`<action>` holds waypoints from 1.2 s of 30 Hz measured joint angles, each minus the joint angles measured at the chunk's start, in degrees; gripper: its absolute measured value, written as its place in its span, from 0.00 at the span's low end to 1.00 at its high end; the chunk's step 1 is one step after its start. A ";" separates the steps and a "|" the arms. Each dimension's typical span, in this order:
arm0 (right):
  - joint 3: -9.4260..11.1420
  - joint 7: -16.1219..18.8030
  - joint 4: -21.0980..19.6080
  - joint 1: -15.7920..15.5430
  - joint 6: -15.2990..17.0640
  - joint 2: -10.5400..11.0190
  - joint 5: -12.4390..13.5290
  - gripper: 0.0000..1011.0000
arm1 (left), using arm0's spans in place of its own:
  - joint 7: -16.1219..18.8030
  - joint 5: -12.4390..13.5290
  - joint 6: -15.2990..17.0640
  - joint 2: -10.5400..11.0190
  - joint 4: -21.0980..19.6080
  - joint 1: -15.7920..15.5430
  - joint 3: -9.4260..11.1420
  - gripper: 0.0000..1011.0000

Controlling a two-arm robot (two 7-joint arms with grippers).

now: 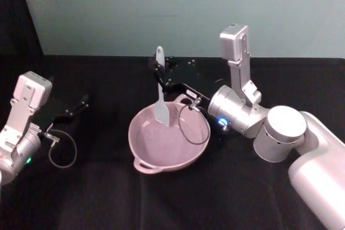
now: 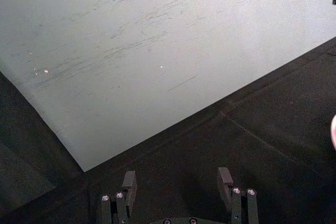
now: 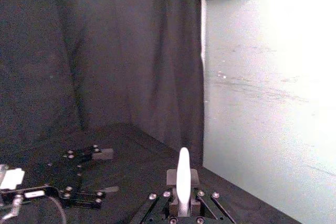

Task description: Use the one hand to pick up the spoon and stir the clear water in the bowl.

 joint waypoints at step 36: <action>0.56 5.74 -13.64 -7.15 8.69 6.36 4.39 0.12 | 0.00 0.00 0.00 0.00 0.00 0.00 0.00 1.00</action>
